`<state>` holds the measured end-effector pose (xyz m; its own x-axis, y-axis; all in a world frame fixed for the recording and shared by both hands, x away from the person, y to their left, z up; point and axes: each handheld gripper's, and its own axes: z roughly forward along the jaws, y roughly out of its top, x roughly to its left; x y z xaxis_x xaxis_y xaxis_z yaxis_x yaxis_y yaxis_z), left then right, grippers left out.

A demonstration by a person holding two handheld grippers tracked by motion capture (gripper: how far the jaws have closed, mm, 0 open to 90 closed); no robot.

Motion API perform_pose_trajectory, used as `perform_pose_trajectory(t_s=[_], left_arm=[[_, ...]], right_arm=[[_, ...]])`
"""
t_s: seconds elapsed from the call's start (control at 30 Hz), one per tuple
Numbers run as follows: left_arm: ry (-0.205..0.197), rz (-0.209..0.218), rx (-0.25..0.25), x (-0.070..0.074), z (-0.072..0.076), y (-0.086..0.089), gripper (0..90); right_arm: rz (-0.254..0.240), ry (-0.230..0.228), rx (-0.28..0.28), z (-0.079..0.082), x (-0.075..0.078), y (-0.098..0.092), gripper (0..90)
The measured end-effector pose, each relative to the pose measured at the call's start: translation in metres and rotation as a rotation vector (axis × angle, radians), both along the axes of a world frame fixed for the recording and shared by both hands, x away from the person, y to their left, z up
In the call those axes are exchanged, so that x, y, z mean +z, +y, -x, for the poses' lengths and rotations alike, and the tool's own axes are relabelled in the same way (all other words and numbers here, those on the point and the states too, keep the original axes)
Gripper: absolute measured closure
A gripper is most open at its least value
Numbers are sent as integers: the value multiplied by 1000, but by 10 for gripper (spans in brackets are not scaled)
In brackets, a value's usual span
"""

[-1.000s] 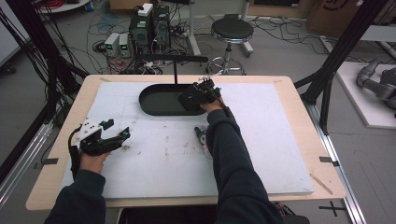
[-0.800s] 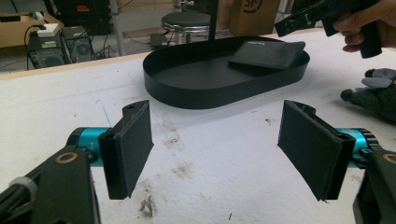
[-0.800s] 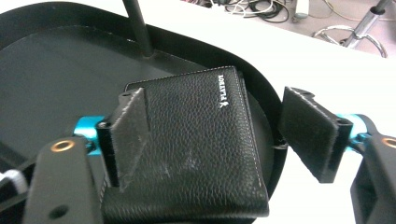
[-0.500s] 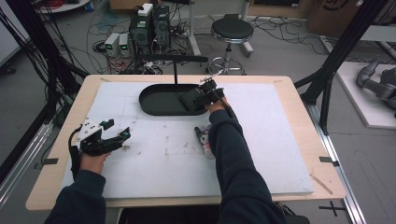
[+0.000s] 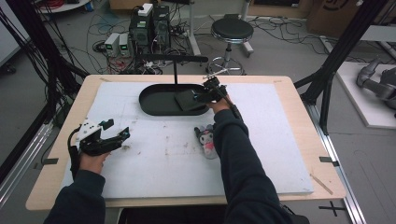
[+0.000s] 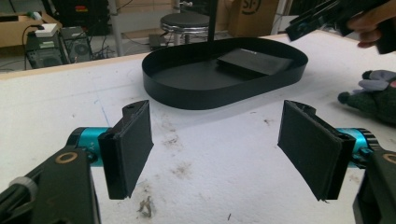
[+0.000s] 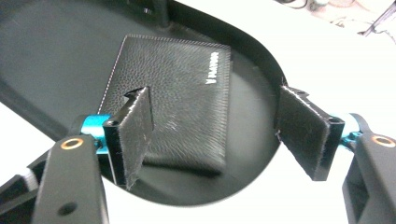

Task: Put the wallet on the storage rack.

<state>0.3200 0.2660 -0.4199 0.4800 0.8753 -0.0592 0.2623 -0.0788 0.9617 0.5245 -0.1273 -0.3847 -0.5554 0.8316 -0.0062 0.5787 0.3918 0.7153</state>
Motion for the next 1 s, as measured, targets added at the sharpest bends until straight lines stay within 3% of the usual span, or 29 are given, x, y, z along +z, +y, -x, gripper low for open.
perform_pose_trajectory(t_s=[0.13, 0.2, 0.27, 0.33, 0.37, 0.4, 0.5, 0.53, 0.67, 1.0], left_arm=[[9, 30, 9, -1, -1, 0, 214], [7, 39, 11, -1, -2, 1, 202], [11, 34, 17, -2, -4, 1, 174], [16, 34, 3, -3, -5, 0, 177], [13, 27, -3, -3, -6, -1, 177], [13, 25, -4, -3, -7, -2, 177], [15, 20, -14, -3, -9, -4, 181], [18, 17, -14, -3, -8, -4, 182], [14, 16, -6, -3, -8, -4, 191], [10, 8, -8, -1, -7, -8, 196]], right_arm=[[-45, -65, 6, 19, 13, -33, 286], [-41, -38, -9, 27, 14, -45, 262], [-71, -60, 7, 42, 15, -61, 261], [-38, -28, -4, 58, 18, -75, 249], [-38, -28, -4, 58, 18, -75, 249], [-53, -55, 29, 67, 19, -81, 249], [-69, -82, 40, 93, 21, -96, 244], [-58, -69, 33, 97, 22, -99, 237], [-79, -149, 39, 131, 16, -115, 254], [-39, -176, 33, 164, 0, -120, 259]])
